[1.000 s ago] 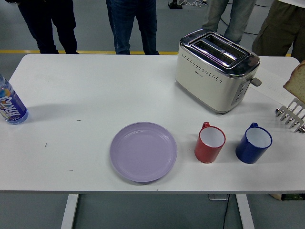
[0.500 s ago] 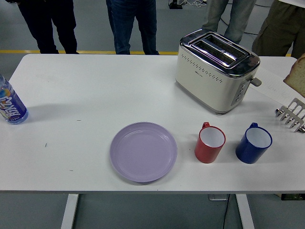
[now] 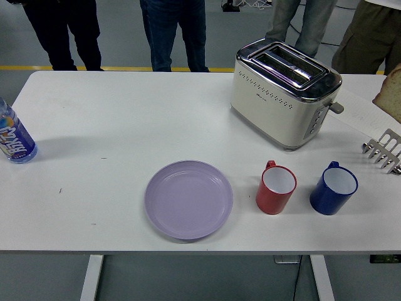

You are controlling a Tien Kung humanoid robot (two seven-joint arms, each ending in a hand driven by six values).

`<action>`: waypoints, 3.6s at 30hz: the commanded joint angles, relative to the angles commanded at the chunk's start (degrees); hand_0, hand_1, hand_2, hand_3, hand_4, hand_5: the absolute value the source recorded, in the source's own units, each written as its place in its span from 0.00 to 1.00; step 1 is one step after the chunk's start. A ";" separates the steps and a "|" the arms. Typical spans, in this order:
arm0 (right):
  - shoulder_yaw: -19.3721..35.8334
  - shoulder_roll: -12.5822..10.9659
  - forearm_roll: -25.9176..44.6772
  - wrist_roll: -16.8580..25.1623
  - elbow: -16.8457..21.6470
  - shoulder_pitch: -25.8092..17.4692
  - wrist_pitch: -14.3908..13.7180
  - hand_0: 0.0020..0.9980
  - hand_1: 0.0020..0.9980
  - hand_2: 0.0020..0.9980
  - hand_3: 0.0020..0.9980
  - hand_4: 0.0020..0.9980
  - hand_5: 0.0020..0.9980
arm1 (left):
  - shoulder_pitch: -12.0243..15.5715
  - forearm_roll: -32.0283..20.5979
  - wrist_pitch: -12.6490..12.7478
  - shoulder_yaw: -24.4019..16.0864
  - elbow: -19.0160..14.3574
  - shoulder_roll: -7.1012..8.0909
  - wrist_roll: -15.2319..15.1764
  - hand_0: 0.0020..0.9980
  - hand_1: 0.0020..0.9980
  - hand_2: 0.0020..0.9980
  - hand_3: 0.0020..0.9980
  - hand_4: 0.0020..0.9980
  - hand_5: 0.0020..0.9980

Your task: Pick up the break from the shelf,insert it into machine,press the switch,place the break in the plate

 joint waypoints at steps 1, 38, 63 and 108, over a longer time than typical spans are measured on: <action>-0.04 -0.05 0.05 0.00 0.04 0.10 0.03 0.23 0.33 0.50 0.54 0.48 0.00 | -0.01 -0.01 0.00 0.00 0.00 0.01 0.00 0.36 0.47 0.62 0.73 0.60 1.00; -3.88 -1.69 3.29 0.00 2.11 6.94 2.22 0.22 0.32 0.50 0.54 0.49 0.00 | -0.53 -0.84 0.10 0.73 0.00 0.21 -0.15 0.36 0.47 0.62 0.73 0.60 1.00; -5.56 -1.37 4.82 0.00 5.17 10.03 3.08 0.21 0.32 0.50 0.54 0.49 0.00 | -0.72 -0.95 0.17 0.99 0.00 0.37 -0.22 0.35 0.47 0.61 0.73 0.61 1.00; -13.92 4.51 18.73 0.00 -4.88 26.50 3.37 0.19 0.31 0.49 0.54 0.49 0.00 | -0.91 -1.13 0.28 1.47 0.00 0.76 -0.15 0.35 0.46 0.61 0.73 0.61 1.00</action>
